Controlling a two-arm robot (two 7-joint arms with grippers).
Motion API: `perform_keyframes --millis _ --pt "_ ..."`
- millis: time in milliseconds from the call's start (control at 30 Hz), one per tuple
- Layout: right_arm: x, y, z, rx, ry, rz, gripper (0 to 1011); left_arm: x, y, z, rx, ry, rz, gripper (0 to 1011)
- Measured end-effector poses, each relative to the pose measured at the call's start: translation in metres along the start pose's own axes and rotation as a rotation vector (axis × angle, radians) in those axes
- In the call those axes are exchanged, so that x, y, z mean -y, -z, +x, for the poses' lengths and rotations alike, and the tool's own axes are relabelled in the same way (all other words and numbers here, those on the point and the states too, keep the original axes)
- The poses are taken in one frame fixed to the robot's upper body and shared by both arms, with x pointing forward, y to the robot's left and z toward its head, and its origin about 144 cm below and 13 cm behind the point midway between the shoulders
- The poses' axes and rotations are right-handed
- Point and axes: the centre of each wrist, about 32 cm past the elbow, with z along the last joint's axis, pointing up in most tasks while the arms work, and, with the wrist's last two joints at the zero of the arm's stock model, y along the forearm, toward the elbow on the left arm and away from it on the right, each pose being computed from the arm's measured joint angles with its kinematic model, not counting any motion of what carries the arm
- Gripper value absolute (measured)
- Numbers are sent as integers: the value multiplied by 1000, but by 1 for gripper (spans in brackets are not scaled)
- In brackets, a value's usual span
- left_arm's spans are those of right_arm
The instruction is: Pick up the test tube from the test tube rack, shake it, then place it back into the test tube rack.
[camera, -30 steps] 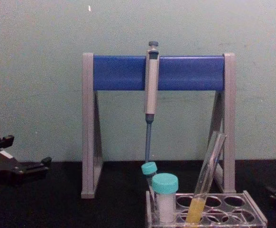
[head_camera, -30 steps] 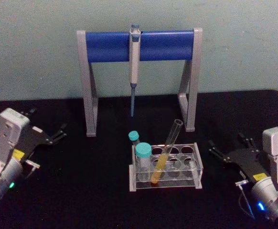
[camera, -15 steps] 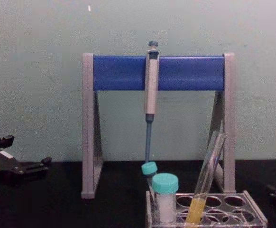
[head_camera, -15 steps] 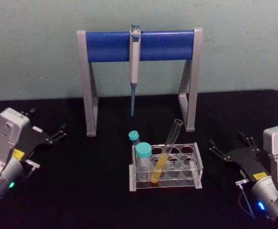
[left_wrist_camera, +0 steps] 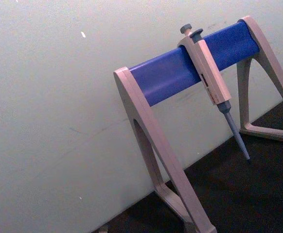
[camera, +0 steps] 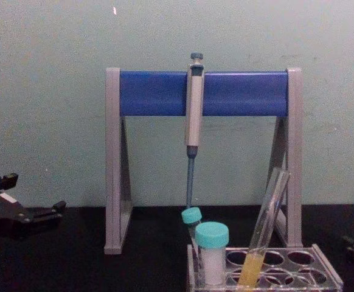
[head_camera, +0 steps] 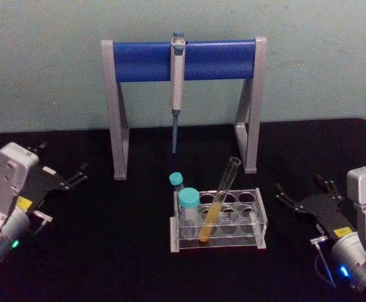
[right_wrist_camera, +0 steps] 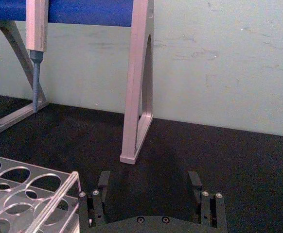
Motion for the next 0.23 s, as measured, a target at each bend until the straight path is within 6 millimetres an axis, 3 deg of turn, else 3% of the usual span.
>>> perform_keyframes --millis 233 --pt "0 0 0 0 0 1 1000 0 0 0 0 0 0 1001"
